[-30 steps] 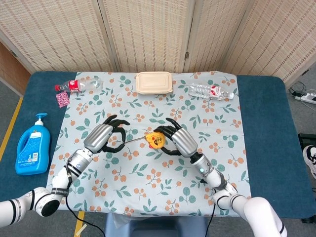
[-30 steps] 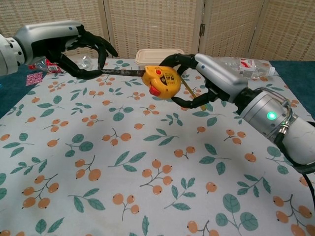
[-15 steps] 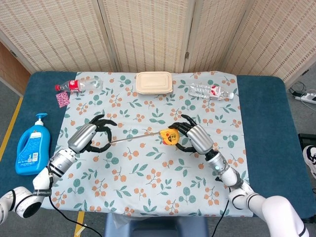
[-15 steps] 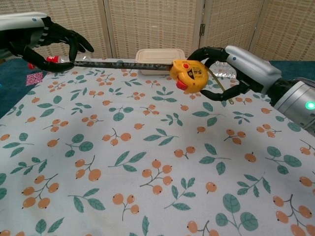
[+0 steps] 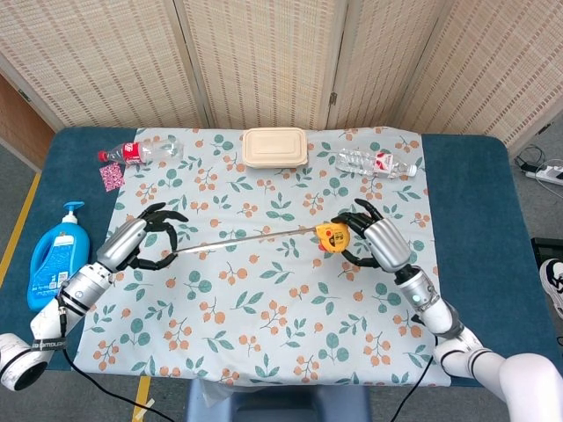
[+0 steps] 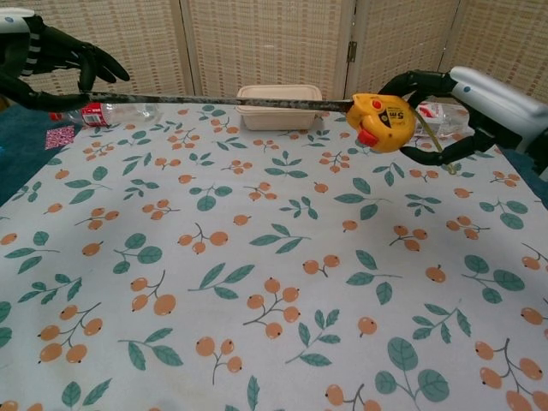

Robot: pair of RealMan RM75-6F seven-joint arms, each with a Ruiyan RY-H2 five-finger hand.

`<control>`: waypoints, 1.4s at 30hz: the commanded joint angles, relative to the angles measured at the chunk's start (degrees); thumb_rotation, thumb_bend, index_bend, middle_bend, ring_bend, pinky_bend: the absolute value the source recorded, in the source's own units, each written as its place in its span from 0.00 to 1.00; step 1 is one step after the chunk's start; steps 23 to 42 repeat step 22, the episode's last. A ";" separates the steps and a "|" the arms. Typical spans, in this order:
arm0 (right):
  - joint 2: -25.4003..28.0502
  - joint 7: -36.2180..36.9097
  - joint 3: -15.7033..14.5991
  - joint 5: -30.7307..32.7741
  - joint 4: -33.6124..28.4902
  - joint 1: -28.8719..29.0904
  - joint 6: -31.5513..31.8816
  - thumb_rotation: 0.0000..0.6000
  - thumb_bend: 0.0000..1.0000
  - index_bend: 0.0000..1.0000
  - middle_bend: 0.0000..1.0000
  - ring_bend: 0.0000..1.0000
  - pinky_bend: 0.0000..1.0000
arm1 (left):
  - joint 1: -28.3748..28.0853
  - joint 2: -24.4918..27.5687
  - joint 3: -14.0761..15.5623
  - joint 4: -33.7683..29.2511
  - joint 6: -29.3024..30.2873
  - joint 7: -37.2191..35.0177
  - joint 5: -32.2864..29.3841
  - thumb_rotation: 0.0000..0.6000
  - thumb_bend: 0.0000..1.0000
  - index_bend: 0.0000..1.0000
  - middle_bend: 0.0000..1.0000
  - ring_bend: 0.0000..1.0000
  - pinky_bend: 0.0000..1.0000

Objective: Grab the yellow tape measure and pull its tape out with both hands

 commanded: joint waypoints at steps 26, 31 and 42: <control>3.06 1.27 0.77 0.22 0.14 -2.48 0.85 1.00 0.39 0.58 0.49 0.35 0.09 | -0.16 1.32 1.38 3.03 0.14 -7.42 0.22 1.00 0.53 0.69 0.29 0.23 0.00; 3.06 1.27 0.77 0.22 0.14 -2.48 0.85 1.00 0.39 0.58 0.49 0.35 0.09 | -0.16 1.32 1.38 3.03 0.14 -7.42 0.22 1.00 0.53 0.69 0.29 0.23 0.00; 3.06 1.27 0.77 0.22 0.14 -2.48 0.85 1.00 0.39 0.58 0.49 0.35 0.09 | -0.16 1.32 1.38 3.03 0.14 -7.42 0.22 1.00 0.53 0.69 0.29 0.23 0.00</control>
